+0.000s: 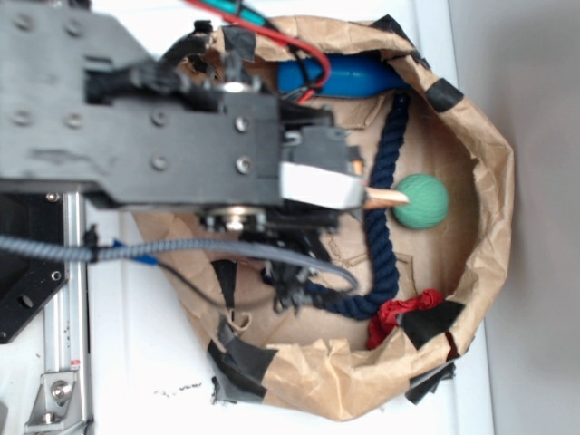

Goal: Grab the shell.

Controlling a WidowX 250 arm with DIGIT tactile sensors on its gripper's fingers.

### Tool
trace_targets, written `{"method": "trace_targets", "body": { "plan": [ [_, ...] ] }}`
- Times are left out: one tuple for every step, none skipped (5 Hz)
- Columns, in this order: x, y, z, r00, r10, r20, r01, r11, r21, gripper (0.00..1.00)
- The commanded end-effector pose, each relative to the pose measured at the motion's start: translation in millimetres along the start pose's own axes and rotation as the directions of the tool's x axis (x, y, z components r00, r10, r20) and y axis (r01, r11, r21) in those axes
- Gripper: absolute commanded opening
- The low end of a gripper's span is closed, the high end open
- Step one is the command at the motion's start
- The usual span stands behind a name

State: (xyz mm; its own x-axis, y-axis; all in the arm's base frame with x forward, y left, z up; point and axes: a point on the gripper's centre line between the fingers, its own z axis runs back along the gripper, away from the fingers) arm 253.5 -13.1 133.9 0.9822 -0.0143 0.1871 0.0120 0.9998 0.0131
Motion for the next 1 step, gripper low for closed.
{"method": "trace_targets", "body": {
  "plan": [
    [12.6, -19.9, 46.7, 0.998, -0.039, -0.048, 0.040, 0.999, 0.013, 0.00]
  ]
}}
